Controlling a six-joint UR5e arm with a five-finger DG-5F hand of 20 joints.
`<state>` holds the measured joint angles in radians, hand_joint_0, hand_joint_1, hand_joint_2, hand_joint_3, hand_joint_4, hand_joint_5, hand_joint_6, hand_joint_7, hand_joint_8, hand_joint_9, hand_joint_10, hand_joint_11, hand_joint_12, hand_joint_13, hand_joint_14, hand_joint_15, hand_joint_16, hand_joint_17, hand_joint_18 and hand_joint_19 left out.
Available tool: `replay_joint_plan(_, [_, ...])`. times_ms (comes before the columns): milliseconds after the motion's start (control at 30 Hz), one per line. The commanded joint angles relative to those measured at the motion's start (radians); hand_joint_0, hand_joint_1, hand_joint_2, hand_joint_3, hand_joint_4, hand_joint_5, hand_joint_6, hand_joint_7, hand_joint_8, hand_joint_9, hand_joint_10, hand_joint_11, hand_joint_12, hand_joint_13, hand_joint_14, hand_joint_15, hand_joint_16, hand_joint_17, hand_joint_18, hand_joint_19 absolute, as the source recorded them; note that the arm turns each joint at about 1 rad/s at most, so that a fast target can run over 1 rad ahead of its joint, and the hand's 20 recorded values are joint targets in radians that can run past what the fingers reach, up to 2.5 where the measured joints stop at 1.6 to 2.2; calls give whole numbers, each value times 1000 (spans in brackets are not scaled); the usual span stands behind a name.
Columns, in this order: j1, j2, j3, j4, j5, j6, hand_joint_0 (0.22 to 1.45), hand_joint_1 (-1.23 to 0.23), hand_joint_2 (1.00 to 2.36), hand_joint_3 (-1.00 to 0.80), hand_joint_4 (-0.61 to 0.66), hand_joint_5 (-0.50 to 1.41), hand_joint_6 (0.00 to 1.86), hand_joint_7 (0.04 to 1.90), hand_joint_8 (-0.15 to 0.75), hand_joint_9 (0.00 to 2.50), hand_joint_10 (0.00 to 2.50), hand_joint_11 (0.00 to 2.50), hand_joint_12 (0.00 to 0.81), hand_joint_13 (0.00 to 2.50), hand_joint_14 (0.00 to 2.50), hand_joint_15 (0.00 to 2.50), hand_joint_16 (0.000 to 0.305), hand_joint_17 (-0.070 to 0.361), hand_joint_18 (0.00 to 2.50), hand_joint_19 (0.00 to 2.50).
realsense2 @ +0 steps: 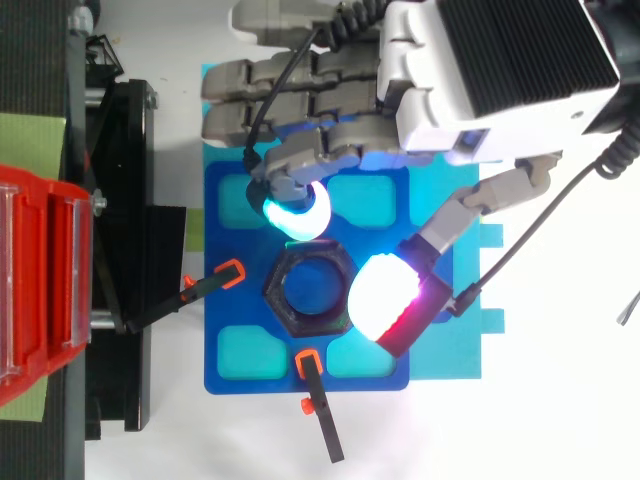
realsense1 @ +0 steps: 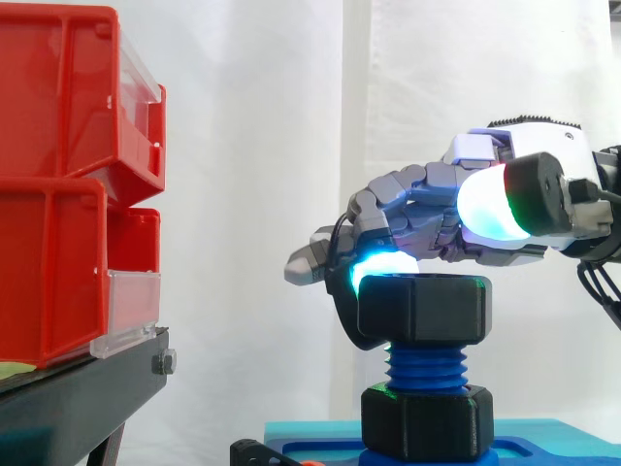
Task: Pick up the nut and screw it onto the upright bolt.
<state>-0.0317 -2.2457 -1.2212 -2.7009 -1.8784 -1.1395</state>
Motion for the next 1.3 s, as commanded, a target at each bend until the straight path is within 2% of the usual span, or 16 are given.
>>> replay_joint_plan(0, [-11, 0, 0, 4, -1, 0, 475, -375, 1000, -500, 184, -60, 715, 1141, 282, 522, 0, 0, 320, 343, 0, 0, 33, 75, 0, 0])
replay_joint_plan(133, [-20, 0, 0, 10, -4, 0, 481, -381, 1000, -500, 110, -13, 718, 1142, 279, 694, 0, 0, 292, 478, 0, 0, 25, 57, 107, 0])
replay_joint_plan(200, [-25, 0, 0, 10, -11, 0, 482, -347, 1000, -500, 74, 3, 720, 1108, 241, 883, 0, 0, 256, 597, 0, 0, 21, 46, 255, 0])
replay_joint_plan(467, [-34, 2, 9, 10, -31, 3, 483, -283, 1000, -500, 21, 24, 731, 1080, 194, 1096, 0, 0, 206, 772, 0, 0, 15, 35, 474, 0])
replay_joint_plan(567, [-34, 2, 29, 7, -33, 3, 476, -249, 1000, -500, 104, 20, 623, 1286, 227, 1032, 0, 0, 235, 715, 0, 0, 19, 43, 411, 0])
replay_joint_plan(600, [-34, 2, 38, 7, -34, 1, 471, -226, 1000, -500, 169, 9, 531, 1454, 255, 972, 0, 0, 251, 682, 0, 0, 21, 47, 369, 0])
replay_joint_plan(633, [-33, 2, 45, 6, -36, 3, 469, -222, 1000, -500, 207, 4, 502, 1512, 271, 930, 0, 0, 269, 671, 0, 0, 23, 51, 354, 0])
replay_joint_plan(700, [-28, 2, 77, 0, -47, 1, 469, -223, 1000, -500, 211, -9, 500, 1490, 277, 922, 0, 0, 273, 666, 0, 0, 23, 53, 347, 0])
replay_joint_plan(800, [-27, 0, 78, 10, -53, 3, 467, -225, 1000, -500, 222, -50, 502, 1385, 280, 865, 0, 0, 285, 647, 0, 0, 25, 57, 332, 0])
replay_joint_plan(900, [-24, -9, 77, 49, -51, 1, 464, -222, 1000, -500, 238, -85, 503, 1288, 285, 780, 0, 0, 297, 621, 0, 0, 28, 62, 297, 0])
replay_joint_plan(1067, [-14, -20, 75, 87, -50, 3, 463, -227, 1000, -500, 245, -101, 503, 1283, 287, 752, 0, 0, 304, 601, 0, 0, 29, 65, 284, 0])
replay_joint_plan(1100, [-8, -26, 75, 89, -47, 3, 463, -229, 1000, -500, 244, -105, 503, 1262, 286, 729, 0, 0, 305, 588, 0, 0, 29, 66, 279, 0])
replay_joint_plan(1267, [1, -48, 75, 96, -47, 3, 461, -232, 1000, -500, 256, -149, 504, 973, 264, 614, 0, 0, 308, 553, 0, 0, 31, 70, 263, 0])
